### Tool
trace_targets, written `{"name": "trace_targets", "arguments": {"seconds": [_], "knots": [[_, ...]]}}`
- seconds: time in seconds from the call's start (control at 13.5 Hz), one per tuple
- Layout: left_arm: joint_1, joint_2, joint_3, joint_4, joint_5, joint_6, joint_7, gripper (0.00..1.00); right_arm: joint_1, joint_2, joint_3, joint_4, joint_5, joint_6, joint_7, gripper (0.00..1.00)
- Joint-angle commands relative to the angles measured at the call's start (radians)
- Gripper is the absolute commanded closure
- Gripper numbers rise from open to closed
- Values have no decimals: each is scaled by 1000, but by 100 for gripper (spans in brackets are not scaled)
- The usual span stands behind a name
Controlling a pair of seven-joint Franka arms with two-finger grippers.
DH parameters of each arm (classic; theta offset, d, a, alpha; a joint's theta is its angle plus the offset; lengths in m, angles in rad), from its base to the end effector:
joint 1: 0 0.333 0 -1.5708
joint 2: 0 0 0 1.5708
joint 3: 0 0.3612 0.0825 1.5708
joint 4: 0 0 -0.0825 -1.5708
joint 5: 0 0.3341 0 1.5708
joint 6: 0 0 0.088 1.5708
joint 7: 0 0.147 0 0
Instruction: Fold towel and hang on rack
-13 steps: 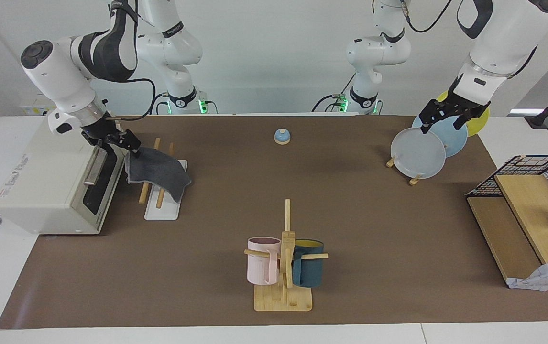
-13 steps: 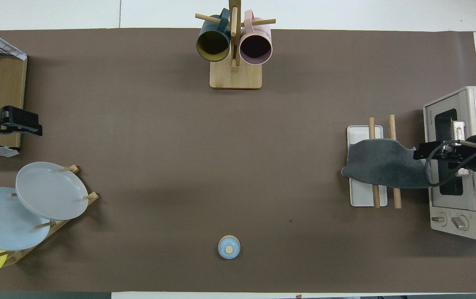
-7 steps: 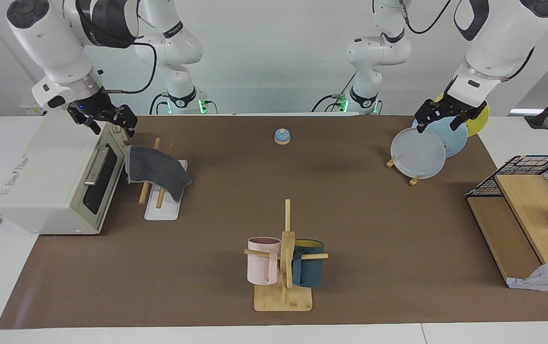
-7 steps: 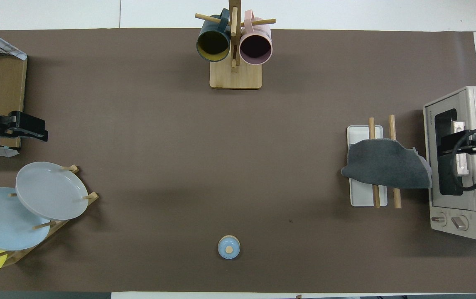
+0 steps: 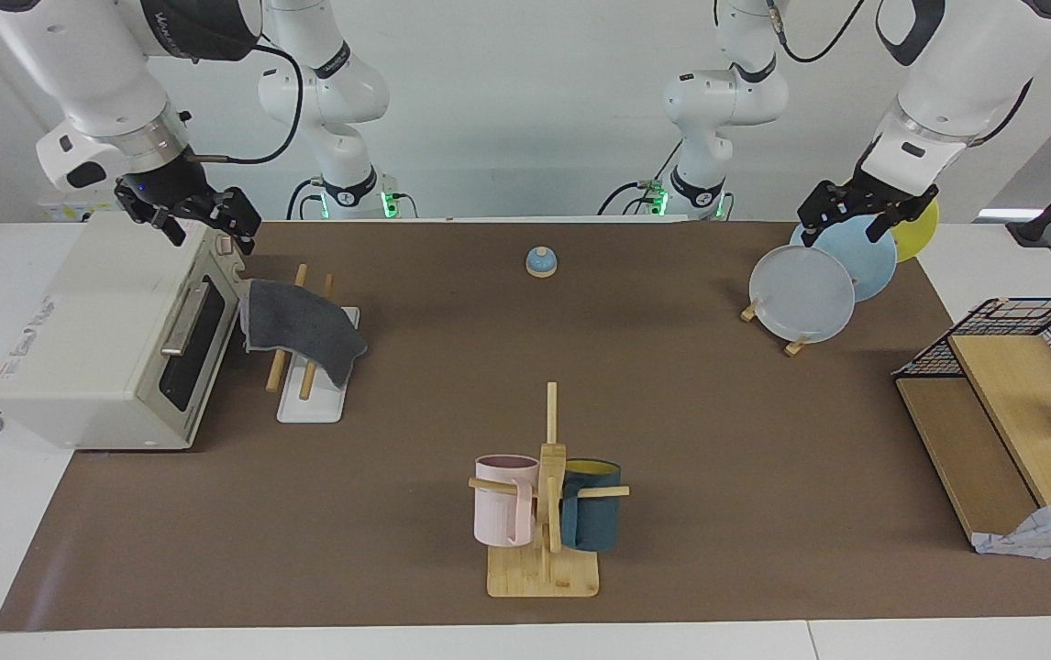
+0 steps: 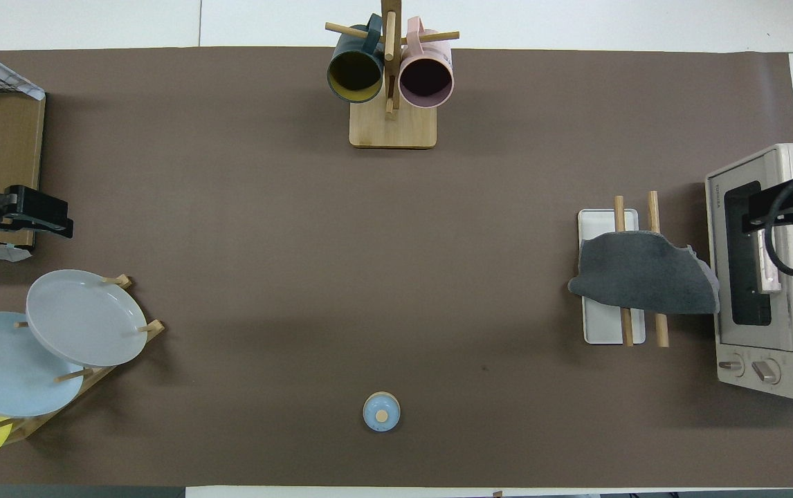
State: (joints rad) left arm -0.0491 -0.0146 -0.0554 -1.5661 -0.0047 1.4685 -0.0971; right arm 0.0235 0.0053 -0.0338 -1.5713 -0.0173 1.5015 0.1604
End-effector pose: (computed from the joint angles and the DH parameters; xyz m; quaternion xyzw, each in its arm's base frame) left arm 0.4824 -0.0516 0.6305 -0.9991 0.0038 0.0415 0.0022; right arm 0.4957 -0.0077 0.6212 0.9956 -0.0855 -0.0368 0.0115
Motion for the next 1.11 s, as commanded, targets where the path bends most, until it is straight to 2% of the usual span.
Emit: {"name": "trace_targets", "arguments": {"seconds": [0.0,1.04], "knots": [[-18,-1,15,8,12,-5,11,0,0,-13,5,-26,-7,22,10,0],[-9,-14,5,6,14,-4,10,0,-2,-15,2,-12,-6,40,11,0]]}}
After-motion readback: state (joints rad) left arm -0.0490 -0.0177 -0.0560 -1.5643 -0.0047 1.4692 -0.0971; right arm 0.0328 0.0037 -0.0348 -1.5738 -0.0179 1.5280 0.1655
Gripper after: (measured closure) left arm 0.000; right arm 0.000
